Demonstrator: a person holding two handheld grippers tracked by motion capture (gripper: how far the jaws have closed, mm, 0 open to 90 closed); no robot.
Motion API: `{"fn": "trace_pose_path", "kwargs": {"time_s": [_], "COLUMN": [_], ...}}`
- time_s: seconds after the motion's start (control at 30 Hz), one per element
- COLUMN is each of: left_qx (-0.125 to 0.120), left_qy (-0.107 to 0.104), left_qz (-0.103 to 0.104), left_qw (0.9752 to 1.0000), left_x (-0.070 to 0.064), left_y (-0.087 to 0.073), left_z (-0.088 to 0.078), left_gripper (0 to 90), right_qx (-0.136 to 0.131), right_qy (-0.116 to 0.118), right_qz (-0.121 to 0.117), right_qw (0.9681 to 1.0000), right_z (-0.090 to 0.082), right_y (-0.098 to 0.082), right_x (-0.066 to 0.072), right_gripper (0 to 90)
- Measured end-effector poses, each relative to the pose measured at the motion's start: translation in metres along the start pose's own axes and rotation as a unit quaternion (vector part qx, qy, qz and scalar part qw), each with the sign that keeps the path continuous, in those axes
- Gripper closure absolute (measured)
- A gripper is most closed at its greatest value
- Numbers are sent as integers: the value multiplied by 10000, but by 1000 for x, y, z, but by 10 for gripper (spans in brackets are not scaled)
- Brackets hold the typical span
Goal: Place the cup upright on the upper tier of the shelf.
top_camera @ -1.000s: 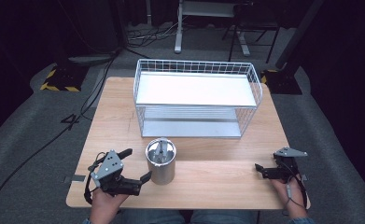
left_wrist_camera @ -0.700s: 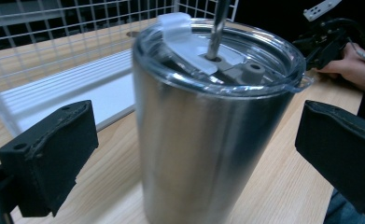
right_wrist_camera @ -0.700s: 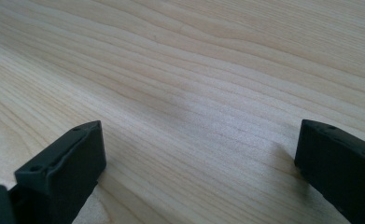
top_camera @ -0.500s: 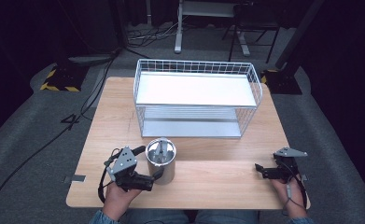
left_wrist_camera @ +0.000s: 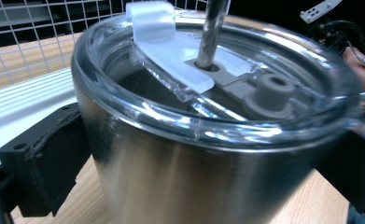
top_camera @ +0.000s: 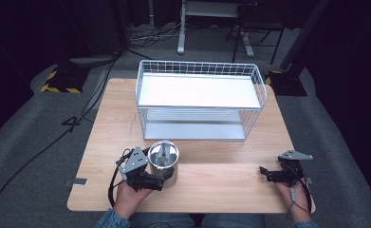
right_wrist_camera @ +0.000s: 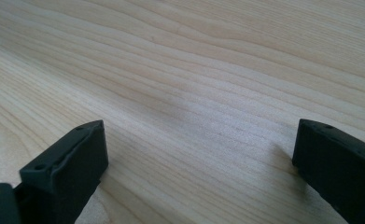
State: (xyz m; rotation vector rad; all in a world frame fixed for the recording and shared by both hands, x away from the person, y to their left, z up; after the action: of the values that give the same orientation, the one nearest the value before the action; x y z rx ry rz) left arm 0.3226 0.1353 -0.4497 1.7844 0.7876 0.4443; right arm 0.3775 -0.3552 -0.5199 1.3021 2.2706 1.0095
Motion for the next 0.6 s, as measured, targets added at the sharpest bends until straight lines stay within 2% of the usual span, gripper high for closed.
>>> {"fn": "trace_pose_path", "kwargs": {"time_s": [0.23,0.4,0.6], "left_qx": [22,18,-11], "left_qy": [82,47,63], "left_qz": [92,-46,89], "left_qw": [9999,10000,9999], "left_x": [-2,-1,-1], "left_y": [-4,-7,-8], "left_z": [7,16,15], "left_gripper": [0,1,21], "right_qx": [-1,-20,-43], "right_qy": [-3,-13,-20], "right_qz": [0,11,3], "right_qw": [10000,10000,10000], "right_z": [0,0,-1], "right_y": [0,0,0], "right_x": [0,0,0], "right_gripper": [37,48,59]}}
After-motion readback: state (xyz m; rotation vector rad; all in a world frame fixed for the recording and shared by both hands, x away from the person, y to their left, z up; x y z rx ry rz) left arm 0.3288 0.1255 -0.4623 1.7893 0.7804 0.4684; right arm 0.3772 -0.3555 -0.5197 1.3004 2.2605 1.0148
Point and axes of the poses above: each handheld gripper's, and its own axes: z roughly forward along the jaws, y roughly out of its top, x roughly to its left, the point moved 2 cm from there along z, roughly forward along the jaws, and after that the axes turned 5 degrees about y, right-handed, at the moved point
